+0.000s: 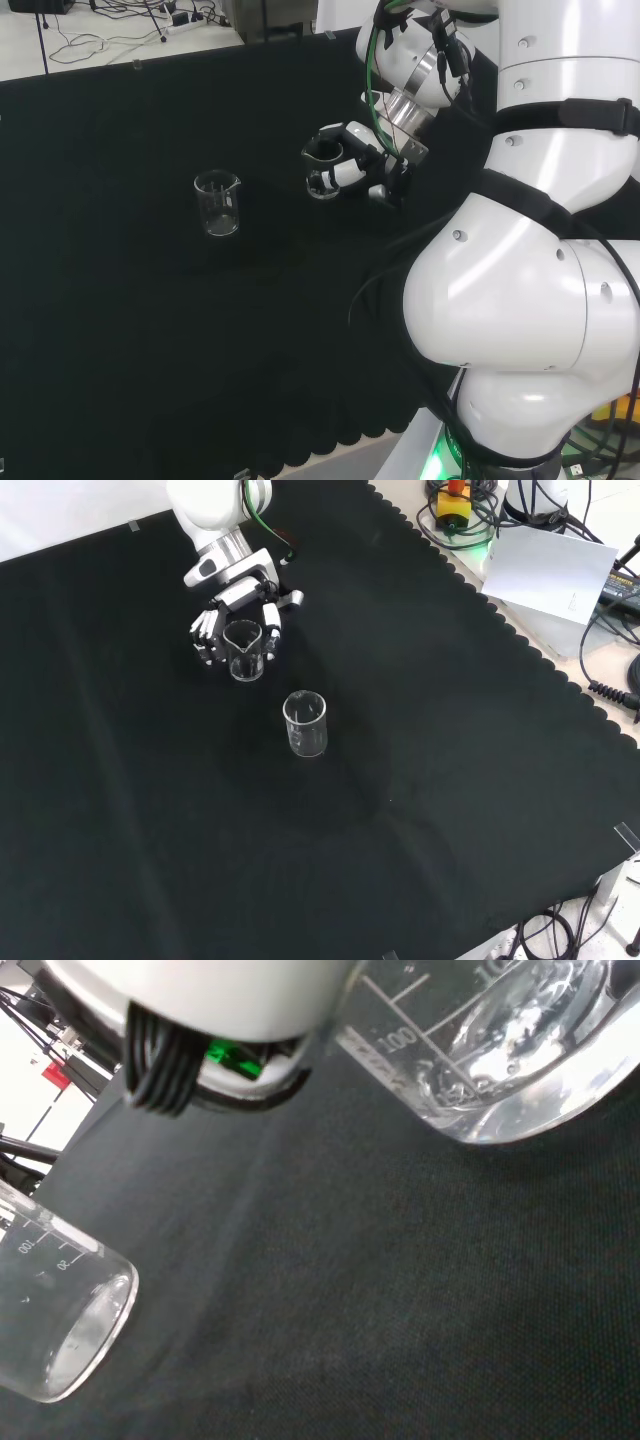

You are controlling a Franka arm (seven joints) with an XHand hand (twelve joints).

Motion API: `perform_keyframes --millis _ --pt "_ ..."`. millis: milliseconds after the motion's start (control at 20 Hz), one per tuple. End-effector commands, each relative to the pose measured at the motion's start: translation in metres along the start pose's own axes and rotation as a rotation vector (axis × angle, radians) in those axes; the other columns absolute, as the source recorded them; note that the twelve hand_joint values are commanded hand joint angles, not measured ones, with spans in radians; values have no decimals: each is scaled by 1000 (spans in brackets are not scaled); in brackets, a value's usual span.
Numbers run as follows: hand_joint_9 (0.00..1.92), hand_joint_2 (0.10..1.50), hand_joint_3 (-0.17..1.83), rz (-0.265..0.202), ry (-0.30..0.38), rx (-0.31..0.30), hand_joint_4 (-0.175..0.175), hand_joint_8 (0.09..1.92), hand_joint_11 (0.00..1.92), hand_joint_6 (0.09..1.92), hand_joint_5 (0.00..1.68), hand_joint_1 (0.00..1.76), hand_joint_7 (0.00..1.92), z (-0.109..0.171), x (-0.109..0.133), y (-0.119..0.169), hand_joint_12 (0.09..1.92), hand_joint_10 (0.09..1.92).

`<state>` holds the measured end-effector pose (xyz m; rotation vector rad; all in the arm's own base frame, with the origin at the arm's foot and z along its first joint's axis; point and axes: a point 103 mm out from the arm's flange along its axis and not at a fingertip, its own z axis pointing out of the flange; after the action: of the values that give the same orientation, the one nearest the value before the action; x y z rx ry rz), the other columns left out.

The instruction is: Pick up the beaker on the right.

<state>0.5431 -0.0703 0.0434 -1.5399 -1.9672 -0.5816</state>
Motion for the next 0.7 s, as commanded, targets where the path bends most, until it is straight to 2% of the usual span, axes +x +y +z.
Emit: perform_keyframes --millis 50,400,700 --pt "612 538 661 2 10 12 -24 689 266 932 611 1043 516 2 0 1 1321 553" --pt "581 527 654 7 32 20 -29 696 249 903 524 1018 482 6 -1 3 1326 566" --pt "568 536 643 5 57 8 -29 708 243 873 517 993 473 8 0 5 1333 586"
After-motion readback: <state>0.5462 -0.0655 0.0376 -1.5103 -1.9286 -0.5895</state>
